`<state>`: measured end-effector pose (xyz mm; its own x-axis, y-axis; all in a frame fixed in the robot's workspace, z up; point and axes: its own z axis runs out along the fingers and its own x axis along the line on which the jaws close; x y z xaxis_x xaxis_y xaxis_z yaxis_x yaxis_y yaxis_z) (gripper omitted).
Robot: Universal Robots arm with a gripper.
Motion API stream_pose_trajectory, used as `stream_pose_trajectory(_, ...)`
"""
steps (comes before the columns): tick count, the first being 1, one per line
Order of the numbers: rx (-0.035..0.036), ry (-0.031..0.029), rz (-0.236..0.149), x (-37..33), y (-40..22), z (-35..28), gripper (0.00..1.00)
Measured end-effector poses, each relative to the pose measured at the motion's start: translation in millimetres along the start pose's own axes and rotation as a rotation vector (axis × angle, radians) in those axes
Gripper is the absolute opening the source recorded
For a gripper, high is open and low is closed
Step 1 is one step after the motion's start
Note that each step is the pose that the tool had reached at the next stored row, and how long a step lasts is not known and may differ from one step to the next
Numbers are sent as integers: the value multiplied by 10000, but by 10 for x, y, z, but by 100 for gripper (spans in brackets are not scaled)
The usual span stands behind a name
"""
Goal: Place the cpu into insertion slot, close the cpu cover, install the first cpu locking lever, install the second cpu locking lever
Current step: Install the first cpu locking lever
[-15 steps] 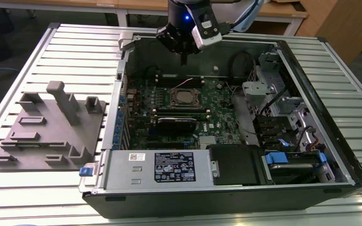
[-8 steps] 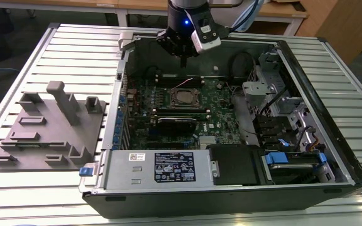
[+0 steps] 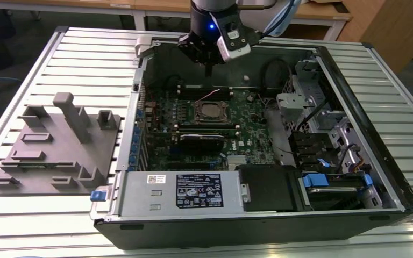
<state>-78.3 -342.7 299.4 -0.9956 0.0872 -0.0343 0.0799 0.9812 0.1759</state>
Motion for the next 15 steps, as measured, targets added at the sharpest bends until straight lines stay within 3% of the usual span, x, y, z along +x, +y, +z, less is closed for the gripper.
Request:
stream_pose_trajectory(8,5,2,1,5,-25,132,10)
stream_pose_trajectory(15,15,2,-3,-27,-26,176,10)
